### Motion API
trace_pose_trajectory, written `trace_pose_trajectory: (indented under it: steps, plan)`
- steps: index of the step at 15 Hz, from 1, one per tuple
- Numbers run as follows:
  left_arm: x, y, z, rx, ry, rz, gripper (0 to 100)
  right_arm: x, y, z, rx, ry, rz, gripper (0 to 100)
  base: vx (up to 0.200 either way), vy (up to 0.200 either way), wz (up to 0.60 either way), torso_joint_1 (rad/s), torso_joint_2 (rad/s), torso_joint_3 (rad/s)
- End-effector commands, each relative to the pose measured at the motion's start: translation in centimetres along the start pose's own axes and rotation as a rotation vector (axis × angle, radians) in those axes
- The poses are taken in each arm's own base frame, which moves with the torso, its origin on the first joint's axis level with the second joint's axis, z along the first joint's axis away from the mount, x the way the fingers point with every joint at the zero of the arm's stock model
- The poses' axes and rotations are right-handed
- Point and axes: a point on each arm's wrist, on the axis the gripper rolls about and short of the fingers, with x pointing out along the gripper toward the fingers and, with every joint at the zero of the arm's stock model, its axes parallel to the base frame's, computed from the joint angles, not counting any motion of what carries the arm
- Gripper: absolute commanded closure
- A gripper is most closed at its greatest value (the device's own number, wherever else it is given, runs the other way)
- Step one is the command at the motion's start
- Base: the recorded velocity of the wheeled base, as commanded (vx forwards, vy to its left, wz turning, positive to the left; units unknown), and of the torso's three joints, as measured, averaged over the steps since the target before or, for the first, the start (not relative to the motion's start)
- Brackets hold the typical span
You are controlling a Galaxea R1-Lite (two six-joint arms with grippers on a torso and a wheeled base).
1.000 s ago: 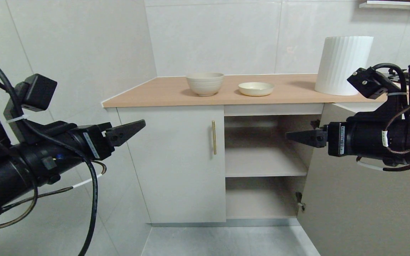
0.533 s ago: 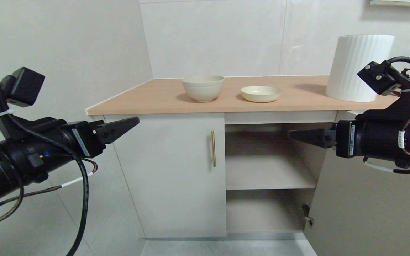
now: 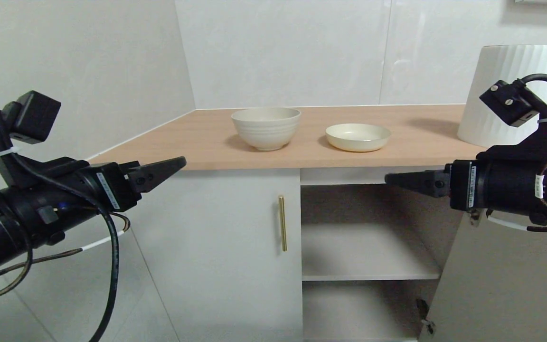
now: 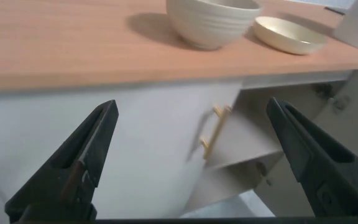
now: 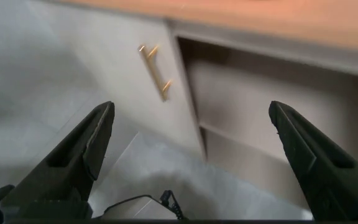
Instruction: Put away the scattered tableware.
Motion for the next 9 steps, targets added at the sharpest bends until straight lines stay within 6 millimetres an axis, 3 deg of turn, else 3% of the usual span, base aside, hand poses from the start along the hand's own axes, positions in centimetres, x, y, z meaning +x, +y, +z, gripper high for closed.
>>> trace_pose_trajectory:
  steps: [1,9]
  plan:
    - [0.02,0.02,-0.10,-0.001,0.003,0.001,0,-0.41,0.01,-0.16,-0.001,-0.004,0.006,0,0.000,0.000,0.00,0.000,0.00,0.000]
    - [0.13,0.04,-0.23,-0.005,0.012,-0.011,0,-0.08,-0.17,-0.69,-0.031,-0.045,0.013,0,0.000,0.000,0.00,0.000,0.00,0.000]
